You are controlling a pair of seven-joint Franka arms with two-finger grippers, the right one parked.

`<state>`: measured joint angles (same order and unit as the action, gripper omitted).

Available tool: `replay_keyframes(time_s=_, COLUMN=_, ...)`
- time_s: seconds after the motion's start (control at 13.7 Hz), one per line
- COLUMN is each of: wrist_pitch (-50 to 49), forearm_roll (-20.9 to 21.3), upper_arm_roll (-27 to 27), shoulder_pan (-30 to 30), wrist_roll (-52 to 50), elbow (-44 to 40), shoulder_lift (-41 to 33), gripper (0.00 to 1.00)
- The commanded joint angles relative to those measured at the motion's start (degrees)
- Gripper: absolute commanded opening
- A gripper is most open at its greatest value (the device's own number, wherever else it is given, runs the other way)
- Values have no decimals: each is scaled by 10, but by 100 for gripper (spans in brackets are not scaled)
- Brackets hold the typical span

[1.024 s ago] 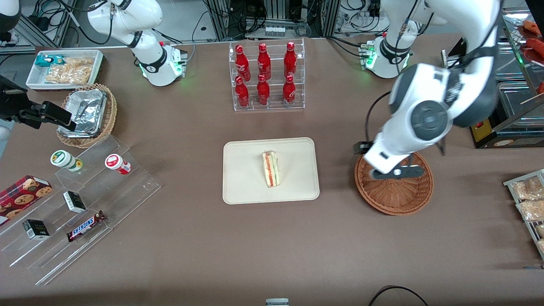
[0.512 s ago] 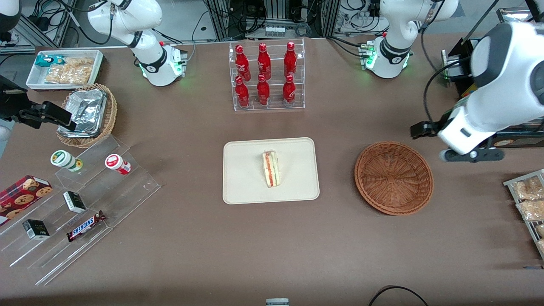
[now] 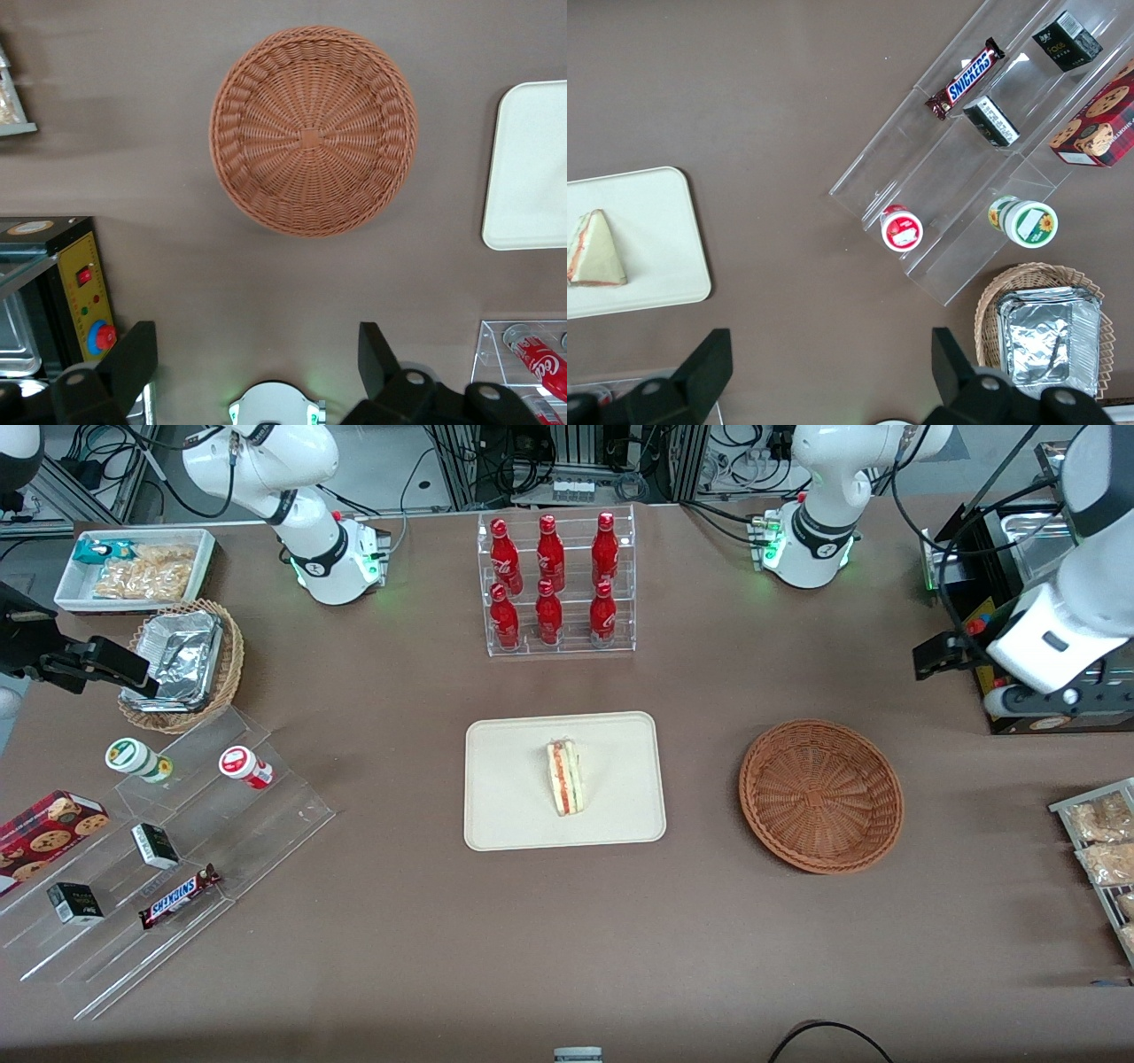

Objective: Place sandwich from basket to tray

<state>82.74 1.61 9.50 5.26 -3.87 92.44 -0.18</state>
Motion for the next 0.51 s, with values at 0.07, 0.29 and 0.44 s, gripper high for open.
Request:
replay_keyframes(time_s=0.07, wrist_pitch=18, forearm_roll=2, upper_arm_roll=11, shoulder_pan=25, wrist_roll=11, elbow=-1, shoulder_lift=-10, gripper=100)
replay_keyframes(time_s=0.29, wrist_pitch=40, forearm_roll=-2, upper_arm_roll=9, shoulder_pan=25, wrist_roll=10, elbow=2, shoulder_lift=-7, gripper=100)
replay_keyframes(time_s=0.44, wrist_pitch=37, forearm_roll=-2, upper_arm_roll=-12, shoulder_pan=21, wrist_roll=10, elbow=0, shoulder_lift=-7, gripper=100)
